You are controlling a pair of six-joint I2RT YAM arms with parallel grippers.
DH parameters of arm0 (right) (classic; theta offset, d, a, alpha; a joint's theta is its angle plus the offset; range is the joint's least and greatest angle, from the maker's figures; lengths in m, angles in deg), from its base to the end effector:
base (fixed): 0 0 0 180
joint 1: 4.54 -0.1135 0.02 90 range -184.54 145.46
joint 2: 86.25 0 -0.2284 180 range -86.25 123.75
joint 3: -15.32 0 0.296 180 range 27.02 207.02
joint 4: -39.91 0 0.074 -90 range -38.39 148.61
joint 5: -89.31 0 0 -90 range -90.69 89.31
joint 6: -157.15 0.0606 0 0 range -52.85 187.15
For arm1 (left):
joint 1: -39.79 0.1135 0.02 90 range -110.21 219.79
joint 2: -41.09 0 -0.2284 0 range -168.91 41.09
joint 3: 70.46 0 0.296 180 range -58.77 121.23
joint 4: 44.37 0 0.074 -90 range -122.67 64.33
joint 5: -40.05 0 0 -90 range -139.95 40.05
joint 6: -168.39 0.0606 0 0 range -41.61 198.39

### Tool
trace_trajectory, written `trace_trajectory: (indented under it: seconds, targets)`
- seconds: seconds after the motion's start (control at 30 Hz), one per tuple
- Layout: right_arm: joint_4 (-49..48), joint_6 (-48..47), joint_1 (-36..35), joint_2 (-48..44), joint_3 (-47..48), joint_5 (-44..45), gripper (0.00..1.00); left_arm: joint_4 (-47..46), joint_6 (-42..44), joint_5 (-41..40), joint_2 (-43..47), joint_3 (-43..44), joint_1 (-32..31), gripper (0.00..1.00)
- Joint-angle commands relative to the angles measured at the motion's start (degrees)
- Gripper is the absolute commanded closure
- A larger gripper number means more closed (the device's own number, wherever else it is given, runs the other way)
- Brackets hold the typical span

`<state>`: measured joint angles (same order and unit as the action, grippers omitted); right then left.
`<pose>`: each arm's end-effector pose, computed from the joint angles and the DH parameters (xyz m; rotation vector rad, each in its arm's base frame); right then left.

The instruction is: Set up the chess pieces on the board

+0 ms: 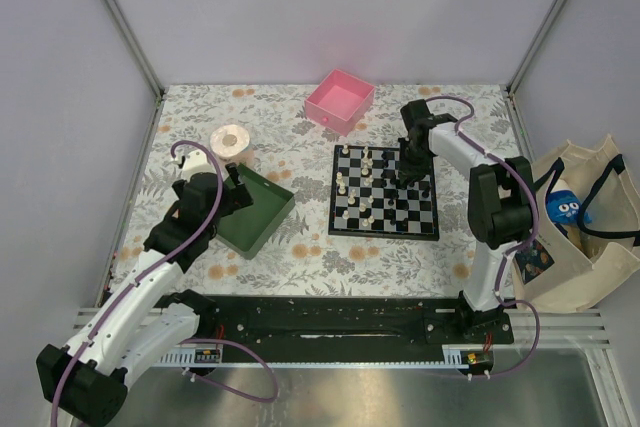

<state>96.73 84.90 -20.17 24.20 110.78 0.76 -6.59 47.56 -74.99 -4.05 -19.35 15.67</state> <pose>0.4123 0.1138 0.1231 0.0581 2.8281 0.0958 0.2504 -0.0840 0.2382 -0.3738 2.0369 -0.1227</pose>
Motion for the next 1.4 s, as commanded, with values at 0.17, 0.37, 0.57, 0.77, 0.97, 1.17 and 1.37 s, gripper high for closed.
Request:
trace_trajectory:
  seconds: [0.17,0.37,0.57,0.77,0.97,1.17,1.37]
  targets:
    - [-0.3,-0.8,-0.5,-2.8,1.1,1.1,0.79,-1.3,0.8,1.5,-1.0,2.6,0.6,0.01]
    - [-0.6,-0.4,0.3,-9.0,0.7,5.7,0.80,-1.4,0.9,1.7,-1.1,2.9,0.7,0.01]
    - [-0.7,-0.1,4.1,-11.5,0.0,6.1,0.80,-1.4,0.9,2.0,-0.6,2.9,0.8,0.01]
    - [-0.5,0.4,6.9,-9.2,-2.0,5.0,0.80,-1.7,0.9,2.5,-0.8,2.6,0.8,0.01]
    - [-0.8,0.3,7.1,-5.9,-1.9,4.0,0.80,-1.8,1.0,2.8,-1.0,2.6,1.0,0.01]
    - [-0.8,0.3,7.4,-3.2,-1.1,4.1,0.79,-1.6,0.9,2.5,-0.7,2.3,1.0,0.01]
    - [-1.2,0.4,7.6,-2.8,-1.3,3.0,0.78,-1.7,0.8,2.5,-0.7,2.3,1.1,0.01]
